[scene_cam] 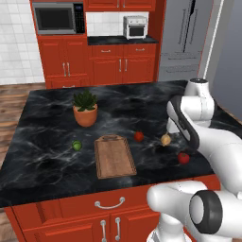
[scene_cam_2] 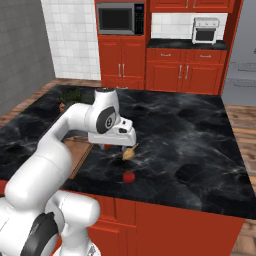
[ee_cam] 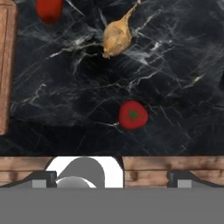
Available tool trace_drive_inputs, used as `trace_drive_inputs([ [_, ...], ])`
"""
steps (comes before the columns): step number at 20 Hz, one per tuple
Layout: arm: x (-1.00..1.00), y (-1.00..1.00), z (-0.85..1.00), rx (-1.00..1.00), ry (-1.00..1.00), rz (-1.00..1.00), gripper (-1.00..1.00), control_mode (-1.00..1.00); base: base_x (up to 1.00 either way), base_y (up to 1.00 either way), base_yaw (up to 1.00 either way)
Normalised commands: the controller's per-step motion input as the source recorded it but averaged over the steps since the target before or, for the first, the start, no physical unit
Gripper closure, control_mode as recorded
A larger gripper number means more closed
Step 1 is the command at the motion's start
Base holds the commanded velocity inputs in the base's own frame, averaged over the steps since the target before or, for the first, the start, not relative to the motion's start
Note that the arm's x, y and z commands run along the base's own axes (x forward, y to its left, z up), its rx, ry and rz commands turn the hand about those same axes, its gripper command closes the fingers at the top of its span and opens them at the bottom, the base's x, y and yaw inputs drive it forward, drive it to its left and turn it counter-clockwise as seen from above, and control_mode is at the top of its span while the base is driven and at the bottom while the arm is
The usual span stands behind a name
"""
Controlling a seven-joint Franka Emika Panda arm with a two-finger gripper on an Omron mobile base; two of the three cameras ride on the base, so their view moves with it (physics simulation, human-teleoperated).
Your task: Place the avocado, onion, tomato, and bell pepper on the cutting board.
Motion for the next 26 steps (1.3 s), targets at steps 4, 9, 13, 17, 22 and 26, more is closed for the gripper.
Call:
trace_drive_inputs([
  [4,0.01,-0.23,-0.11,0.0,0.0,0.0,-1.0,-1.0,0.0,0.0,0.0],
  [9,0.17,-0.06,-0.11,0.03,0.05,0.0,-1.0,-1.0,0.0,0.0,0.0],
  [13,0.18,-0.08,-0.15,0.03,0.05,0.0,-1.0,-1.0,0.0,0.0,0.0],
  [17,0.15,-0.13,-0.21,0.03,0.05,0.0,-1.0,-1.0,0.0,0.0,0.0],
  [22,0.13,-0.15,-0.25,0.03,0.07,0.0,-1.0,-1.0,0.0,0.0,0.0],
  [26,0.14,-0.11,-0.18,0.03,0.07,0.0,-1.0,-1.0,0.0,0.0,0.0],
])
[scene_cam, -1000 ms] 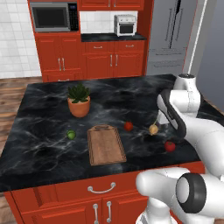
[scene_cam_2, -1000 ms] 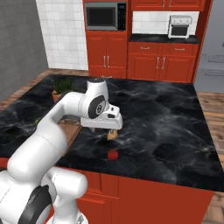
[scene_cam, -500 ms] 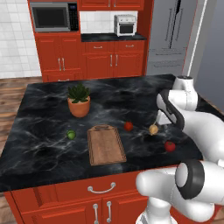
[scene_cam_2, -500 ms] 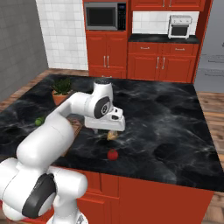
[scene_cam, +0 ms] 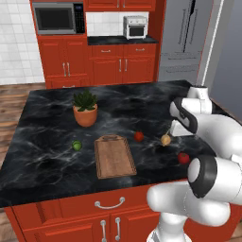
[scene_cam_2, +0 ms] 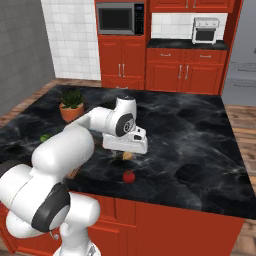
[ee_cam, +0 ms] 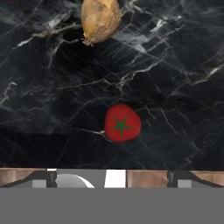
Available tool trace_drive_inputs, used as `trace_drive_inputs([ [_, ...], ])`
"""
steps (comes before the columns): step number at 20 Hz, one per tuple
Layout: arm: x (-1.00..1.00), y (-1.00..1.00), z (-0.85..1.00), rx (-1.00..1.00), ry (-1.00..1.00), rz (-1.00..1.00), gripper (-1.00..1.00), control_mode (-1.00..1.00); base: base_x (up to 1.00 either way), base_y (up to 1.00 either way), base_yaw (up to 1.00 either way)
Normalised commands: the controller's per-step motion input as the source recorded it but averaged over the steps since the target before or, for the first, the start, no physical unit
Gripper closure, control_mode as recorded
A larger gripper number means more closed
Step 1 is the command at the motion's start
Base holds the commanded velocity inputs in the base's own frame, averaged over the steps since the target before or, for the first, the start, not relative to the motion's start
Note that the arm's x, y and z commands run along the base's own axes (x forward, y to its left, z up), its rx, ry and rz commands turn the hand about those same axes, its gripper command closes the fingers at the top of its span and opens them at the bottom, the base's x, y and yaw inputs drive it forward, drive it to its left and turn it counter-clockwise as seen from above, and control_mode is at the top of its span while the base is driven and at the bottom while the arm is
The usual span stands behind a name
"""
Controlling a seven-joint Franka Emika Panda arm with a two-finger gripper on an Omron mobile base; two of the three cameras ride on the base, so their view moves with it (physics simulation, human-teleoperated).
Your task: Place the avocado, onion, tomato, and bell pepper on the cutting board.
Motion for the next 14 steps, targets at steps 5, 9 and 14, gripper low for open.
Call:
trace_drive_inputs([
  [5,0.13,-0.09,-0.13,0.03,0.05,0.0,-1.0,-1.0,0.0,0.0,0.0],
  [9,0.13,-0.08,-0.16,0.03,0.05,0.0,-1.0,-1.0,0.0,0.0,0.0],
  [14,0.14,-0.02,-0.18,0.02,0.05,0.0,-1.0,-1.0,0.0,0.0,0.0],
])
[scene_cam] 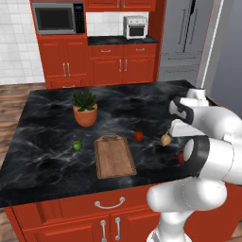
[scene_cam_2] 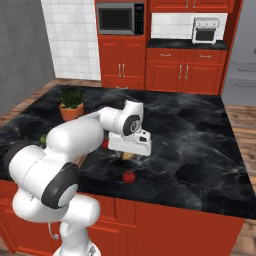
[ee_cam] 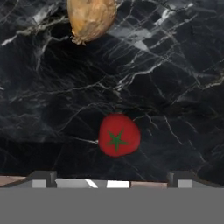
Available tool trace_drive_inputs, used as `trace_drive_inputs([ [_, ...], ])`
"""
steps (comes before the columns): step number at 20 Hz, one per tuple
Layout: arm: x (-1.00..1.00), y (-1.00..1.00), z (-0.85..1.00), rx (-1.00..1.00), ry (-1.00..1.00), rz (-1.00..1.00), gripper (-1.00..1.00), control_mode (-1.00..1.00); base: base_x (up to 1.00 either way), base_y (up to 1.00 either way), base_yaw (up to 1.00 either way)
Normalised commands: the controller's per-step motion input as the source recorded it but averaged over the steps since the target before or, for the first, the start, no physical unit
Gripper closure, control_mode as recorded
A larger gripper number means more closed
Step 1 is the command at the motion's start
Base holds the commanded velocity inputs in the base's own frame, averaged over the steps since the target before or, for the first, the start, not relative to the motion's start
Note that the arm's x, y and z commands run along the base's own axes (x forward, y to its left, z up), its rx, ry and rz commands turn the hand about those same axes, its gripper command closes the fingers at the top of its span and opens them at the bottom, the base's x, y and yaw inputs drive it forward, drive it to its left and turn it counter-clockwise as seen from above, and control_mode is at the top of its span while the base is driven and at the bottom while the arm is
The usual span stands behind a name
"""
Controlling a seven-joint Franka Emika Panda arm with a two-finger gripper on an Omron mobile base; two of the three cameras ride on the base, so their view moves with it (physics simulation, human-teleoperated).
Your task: Place the avocado, onion, tomato, and bell pepper on the cutting board.
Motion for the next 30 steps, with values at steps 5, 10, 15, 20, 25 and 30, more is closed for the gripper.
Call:
trace_drive_inputs([
  [5,0.11,0.0,-0.21,0.0,0.05,0.0,-1.0,-1.0,0.0,0.0,0.0],
  [10,0.09,0.0,-0.24,0.0,0.06,0.0,-1.0,-1.0,0.0,0.0,0.0],
  [15,0.03,-0.02,-0.29,0.01,0.08,0.0,-1.0,-1.0,0.0,0.0,0.0],
  [20,0.02,-0.04,-0.3,0.01,0.08,0.0,-1.0,-1.0,0.0,0.0,0.0],
  [25,0.0,-0.01,-0.27,0.01,0.04,0.0,-1.0,-1.0,0.0,0.0,0.0],
  [30,0.0,0.0,-0.21,0.0,0.01,0.0,-1.0,-1.0,0.0,0.0,0.0],
])
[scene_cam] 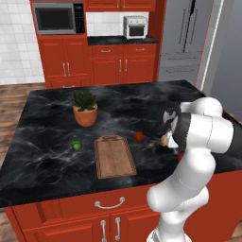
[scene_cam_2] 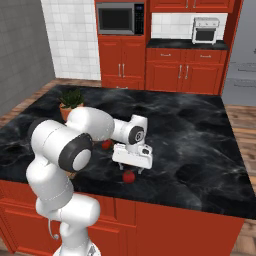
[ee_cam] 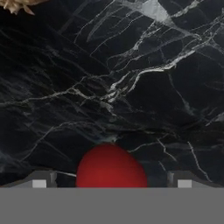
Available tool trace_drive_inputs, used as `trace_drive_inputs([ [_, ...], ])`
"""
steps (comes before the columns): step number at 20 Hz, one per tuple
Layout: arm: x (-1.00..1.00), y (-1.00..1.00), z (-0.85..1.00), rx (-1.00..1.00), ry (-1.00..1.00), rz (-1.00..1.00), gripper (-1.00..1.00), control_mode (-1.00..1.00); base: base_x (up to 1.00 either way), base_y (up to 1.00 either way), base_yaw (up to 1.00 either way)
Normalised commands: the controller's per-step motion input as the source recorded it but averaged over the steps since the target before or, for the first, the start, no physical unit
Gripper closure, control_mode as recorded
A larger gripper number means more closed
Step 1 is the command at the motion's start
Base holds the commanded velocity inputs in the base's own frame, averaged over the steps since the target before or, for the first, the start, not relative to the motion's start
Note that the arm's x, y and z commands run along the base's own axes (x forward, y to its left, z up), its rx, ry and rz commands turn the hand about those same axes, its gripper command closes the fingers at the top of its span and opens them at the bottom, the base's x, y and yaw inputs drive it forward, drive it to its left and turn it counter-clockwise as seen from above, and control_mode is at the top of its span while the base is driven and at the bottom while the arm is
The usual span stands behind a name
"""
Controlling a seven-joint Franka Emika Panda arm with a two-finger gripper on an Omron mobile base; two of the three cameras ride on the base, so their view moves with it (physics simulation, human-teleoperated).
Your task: Place the avocado, onion, tomato, and bell pepper on the cutting board.
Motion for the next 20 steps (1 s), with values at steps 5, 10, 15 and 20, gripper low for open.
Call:
trace_drive_inputs([
  [5,0.0,0.0,-0.17,0.0,0.0,0.0,-1.0,-1.0,0.0,0.0,0.0],
  [10,-0.1,0.0,-0.11,0.0,0.0,0.0,-1.0,-1.0,0.0,0.0,0.0],
  [15,-0.22,0.0,-0.05,0.0,0.0,0.0,-1.0,-1.0,0.0,0.0,0.0],
  [20,-0.3,0.0,0.0,0.0,0.0,0.0,-1.0,-1.0,0.0,0.0,0.0],
])
